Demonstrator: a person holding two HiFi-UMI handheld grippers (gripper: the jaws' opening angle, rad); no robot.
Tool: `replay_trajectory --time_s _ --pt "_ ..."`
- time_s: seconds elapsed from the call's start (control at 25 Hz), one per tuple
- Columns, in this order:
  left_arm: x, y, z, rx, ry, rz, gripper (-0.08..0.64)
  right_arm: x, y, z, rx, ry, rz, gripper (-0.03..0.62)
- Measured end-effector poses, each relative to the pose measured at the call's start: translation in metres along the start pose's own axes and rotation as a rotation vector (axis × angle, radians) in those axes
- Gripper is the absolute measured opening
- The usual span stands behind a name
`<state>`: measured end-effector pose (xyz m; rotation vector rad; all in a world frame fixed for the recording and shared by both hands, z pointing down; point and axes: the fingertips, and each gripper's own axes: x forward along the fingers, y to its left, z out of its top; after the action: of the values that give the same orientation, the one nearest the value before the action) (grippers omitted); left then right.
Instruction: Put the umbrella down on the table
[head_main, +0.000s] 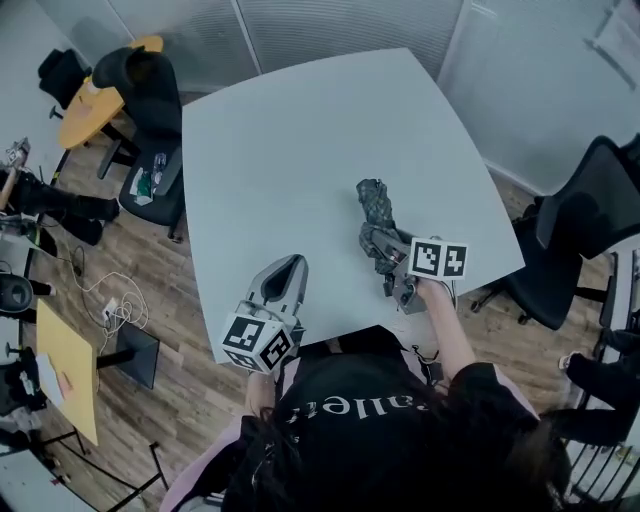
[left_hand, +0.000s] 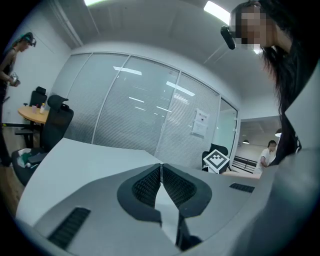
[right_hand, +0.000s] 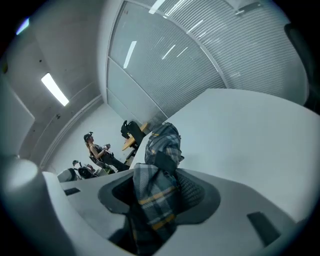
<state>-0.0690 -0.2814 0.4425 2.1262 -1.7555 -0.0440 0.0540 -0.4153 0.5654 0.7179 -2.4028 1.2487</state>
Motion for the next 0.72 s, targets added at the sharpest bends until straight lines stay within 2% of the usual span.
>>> replay_trajectory --time_s 0.12,0.28,0.72 --pt "-0.001 0.01 0.005 -0.016 -0.015 0.064 0.026 0.028 -0.01 0.018 -0.093 0.052 -0.01 0.21" --pt "-0.005 0.02 0.004 -0.029 -0.02 0.126 0.026 0.069 -0.023 0.029 -0.156 0.117 0.002 0.21" --pt "-0.024 0.052 0.001 -0.066 -0.024 0.267 0.026 0.159 -0.053 0.023 -0.328 0.297 -0.065 0.21"
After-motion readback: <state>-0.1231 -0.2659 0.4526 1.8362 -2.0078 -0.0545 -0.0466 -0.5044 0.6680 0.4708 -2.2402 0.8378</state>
